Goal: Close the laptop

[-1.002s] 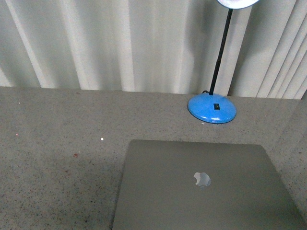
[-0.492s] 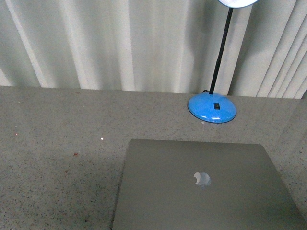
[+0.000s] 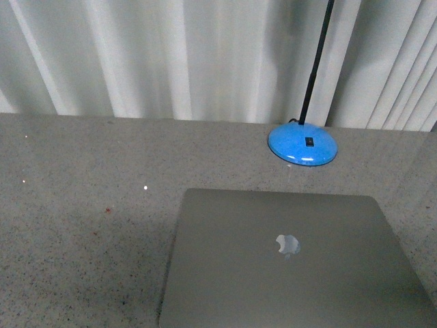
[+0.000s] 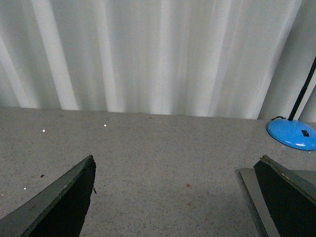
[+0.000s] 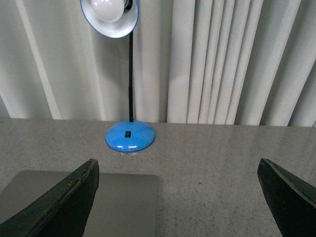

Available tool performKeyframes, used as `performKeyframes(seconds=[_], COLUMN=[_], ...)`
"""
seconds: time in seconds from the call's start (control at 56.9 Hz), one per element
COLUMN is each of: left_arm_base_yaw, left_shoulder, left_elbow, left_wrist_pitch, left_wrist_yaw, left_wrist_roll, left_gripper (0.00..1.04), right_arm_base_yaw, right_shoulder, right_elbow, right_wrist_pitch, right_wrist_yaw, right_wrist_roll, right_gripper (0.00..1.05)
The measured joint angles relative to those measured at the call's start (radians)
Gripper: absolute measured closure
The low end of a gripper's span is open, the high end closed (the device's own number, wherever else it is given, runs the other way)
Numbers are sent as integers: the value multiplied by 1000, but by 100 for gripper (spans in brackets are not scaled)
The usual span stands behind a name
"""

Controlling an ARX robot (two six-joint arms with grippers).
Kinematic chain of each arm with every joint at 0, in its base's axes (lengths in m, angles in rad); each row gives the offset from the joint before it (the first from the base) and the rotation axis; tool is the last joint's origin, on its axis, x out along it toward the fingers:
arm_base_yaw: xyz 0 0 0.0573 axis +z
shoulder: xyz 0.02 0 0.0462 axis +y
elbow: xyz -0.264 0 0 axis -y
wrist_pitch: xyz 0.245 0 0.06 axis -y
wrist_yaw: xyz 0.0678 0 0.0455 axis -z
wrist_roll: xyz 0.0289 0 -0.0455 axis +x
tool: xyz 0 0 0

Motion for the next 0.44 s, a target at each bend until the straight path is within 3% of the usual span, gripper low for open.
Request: performKeyframes(seconds=[0.439], left_arm_base_yaw=[0], left_shoulder=[0], left_elbow=[0], left_wrist_pitch=[0], left_wrist_yaw=[0], left_wrist_roll=[0], left_gripper=[7], right_arm_base_yaw=[0], right_shoulder=[0], right_elbow=[0], right_wrist_pitch=[0], right_wrist_yaw=[0], right_wrist_roll=[0], right_gripper=[7])
